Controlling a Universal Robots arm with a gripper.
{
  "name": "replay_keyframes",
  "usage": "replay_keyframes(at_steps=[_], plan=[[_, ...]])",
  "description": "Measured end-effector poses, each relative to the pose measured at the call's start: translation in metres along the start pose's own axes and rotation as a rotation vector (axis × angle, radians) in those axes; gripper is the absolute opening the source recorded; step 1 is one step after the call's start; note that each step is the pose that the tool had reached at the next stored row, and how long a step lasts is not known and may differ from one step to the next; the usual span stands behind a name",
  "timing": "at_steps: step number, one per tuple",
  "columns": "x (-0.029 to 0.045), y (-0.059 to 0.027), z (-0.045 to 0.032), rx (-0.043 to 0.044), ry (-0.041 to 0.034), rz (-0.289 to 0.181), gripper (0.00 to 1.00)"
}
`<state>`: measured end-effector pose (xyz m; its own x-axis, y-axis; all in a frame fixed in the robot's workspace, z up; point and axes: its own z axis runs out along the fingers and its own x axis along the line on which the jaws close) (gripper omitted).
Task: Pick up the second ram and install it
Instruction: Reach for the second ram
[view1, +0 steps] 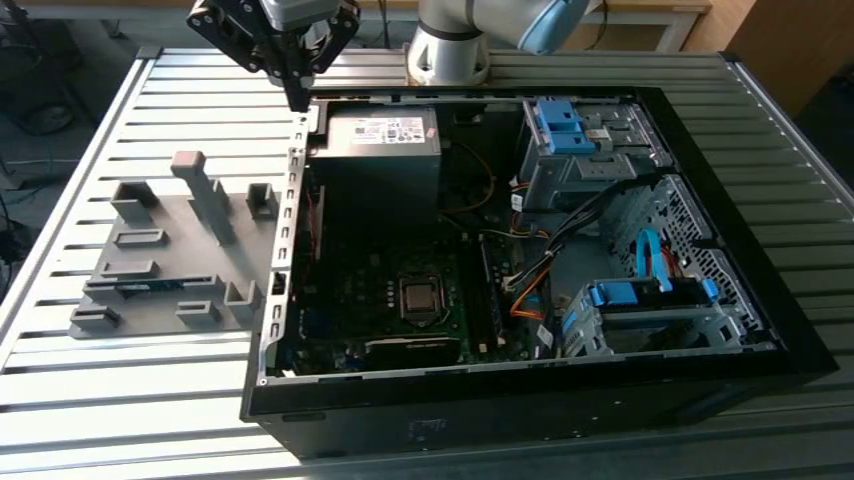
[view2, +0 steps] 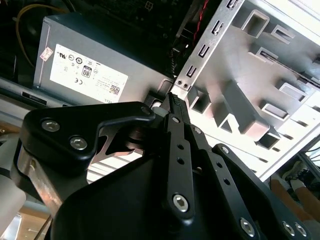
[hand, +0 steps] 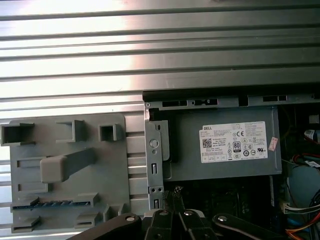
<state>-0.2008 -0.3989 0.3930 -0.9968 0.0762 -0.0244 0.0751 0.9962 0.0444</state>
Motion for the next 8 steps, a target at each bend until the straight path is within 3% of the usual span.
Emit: replay_keyframes(at_steps=[8], plan=[[0.0041,-0.0003,-0.0001,0.0000,0.0000,0.000,0.11]])
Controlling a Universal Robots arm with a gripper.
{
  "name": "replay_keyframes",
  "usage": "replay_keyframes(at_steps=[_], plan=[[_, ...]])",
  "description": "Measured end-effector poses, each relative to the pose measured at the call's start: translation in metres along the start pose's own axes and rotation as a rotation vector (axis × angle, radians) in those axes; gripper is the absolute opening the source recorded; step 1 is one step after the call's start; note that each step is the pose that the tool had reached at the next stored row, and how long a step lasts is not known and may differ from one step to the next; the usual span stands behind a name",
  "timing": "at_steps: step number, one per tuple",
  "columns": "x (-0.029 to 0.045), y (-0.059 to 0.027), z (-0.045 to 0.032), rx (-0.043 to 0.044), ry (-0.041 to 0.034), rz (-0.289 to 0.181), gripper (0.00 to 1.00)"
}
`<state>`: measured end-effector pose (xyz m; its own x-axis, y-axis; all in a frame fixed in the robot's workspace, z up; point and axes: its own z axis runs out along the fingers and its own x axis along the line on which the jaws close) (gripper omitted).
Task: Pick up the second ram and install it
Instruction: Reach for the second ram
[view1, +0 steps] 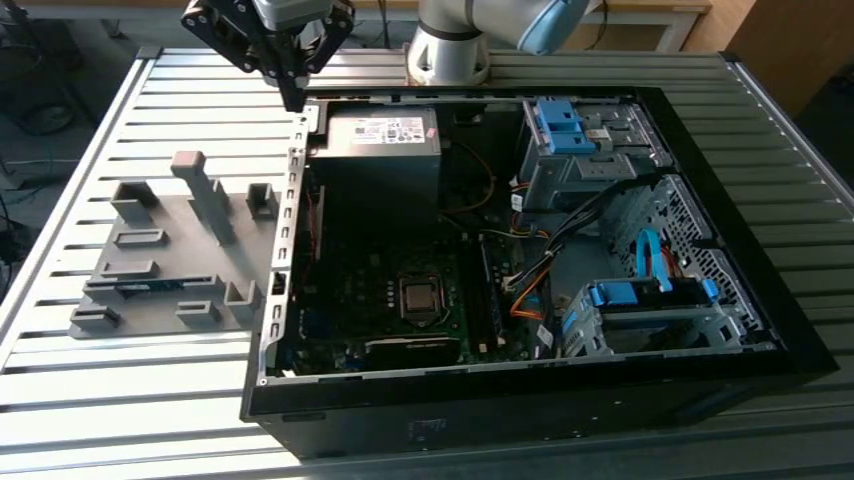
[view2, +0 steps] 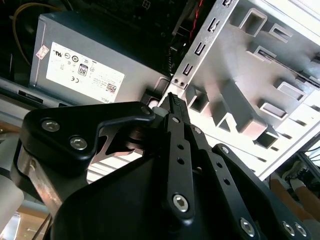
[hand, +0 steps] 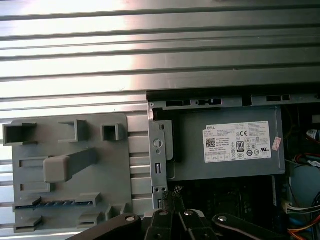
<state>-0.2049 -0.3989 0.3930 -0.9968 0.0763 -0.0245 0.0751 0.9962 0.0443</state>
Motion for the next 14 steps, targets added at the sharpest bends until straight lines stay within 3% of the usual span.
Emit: replay_keyframes(at_steps=[14], plan=[[0.0080,-0.0006,-0.0002,0.0000,0.0000,0.000,0.11]])
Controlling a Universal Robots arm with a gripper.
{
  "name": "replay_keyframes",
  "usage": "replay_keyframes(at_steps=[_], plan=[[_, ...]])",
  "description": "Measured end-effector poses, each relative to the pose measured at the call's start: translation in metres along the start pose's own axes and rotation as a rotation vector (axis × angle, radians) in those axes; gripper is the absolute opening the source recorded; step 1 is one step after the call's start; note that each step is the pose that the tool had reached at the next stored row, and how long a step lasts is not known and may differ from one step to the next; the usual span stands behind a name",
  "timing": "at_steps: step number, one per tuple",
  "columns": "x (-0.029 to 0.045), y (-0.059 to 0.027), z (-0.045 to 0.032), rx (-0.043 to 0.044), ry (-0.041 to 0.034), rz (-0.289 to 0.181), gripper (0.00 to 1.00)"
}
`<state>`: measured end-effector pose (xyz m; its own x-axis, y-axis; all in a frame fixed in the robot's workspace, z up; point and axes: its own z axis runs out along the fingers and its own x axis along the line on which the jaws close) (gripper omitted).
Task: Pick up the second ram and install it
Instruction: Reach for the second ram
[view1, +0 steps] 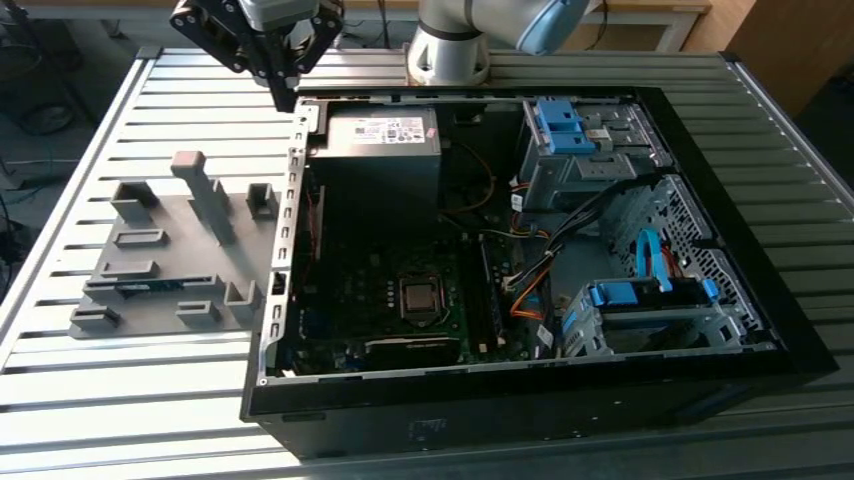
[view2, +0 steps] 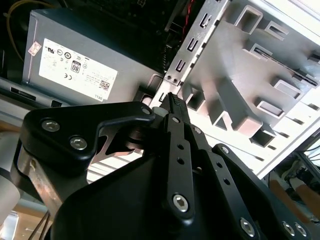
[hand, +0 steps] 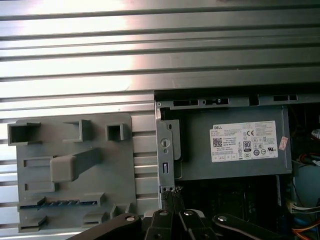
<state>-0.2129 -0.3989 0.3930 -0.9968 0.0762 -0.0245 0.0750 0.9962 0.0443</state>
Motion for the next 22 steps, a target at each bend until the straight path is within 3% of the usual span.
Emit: replay_keyframes(at_steps=[22], plan=[[0.0135,-0.0010,-0.0003,0.0000,0.0000,0.000,0.11]])
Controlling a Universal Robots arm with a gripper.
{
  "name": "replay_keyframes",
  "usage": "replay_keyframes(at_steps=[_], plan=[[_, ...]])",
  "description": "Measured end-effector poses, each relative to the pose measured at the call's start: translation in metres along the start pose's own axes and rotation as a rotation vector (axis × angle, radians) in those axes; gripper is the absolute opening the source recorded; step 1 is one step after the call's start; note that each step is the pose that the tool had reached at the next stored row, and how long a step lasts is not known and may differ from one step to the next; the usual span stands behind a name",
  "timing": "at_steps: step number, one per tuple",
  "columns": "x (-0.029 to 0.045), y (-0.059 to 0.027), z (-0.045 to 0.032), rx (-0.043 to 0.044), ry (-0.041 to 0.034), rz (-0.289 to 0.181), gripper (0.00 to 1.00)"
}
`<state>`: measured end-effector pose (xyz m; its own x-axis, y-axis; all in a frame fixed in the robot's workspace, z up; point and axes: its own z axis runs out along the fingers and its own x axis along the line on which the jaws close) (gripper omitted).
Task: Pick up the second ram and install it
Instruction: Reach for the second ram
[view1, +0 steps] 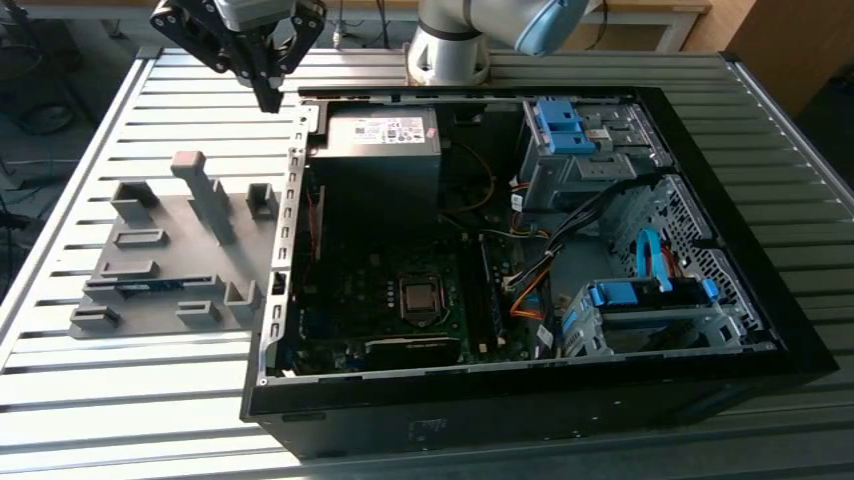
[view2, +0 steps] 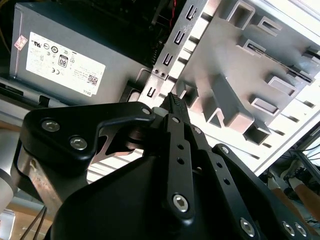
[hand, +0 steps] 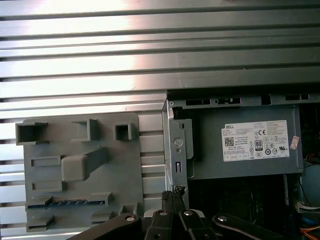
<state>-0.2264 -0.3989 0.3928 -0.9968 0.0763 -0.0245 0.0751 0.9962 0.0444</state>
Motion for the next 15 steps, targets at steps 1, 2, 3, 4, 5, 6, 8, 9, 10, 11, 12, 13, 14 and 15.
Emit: replay_keyframes(at_steps=[1,2,3,4,5,6,8,9,10,11,12,13,14,15], plan=[[0.0006,0.0000,0.0000,0.0000,0.0000,0.000,0.11],[0.0012,-0.0001,-0.0001,0.0000,0.0001,0.000,0.11],[0.0018,-0.0001,-0.0001,0.0000,0.0000,0.000,0.11],[0.0023,-0.0002,-0.0001,0.0000,0.0000,0.000,0.11],[0.0028,-0.0002,-0.0001,0.0000,0.0000,0.000,0.11],[0.0032,-0.0002,-0.0001,0.0000,0.0000,0.000,0.11],[0.0043,-0.0003,-0.0001,0.0001,0.0001,0.000,0.11],[0.0050,-0.0004,-0.0001,0.0000,0.0000,0.000,0.11],[0.0058,-0.0005,-0.0002,0.0001,0.0001,0.000,0.11],[0.0068,-0.0005,-0.0002,0.0001,0.0000,0.000,0.11],[0.0077,-0.0006,-0.0002,0.0000,0.0000,0.000,0.11],[0.0087,-0.0007,-0.0002,0.0001,0.0001,0.000,0.11],[0.0097,-0.0007,-0.0002,0.0000,0.0000,0.000,0.11],[0.0106,-0.0008,-0.0002,0.0000,0.0000,0.000,0.11]])
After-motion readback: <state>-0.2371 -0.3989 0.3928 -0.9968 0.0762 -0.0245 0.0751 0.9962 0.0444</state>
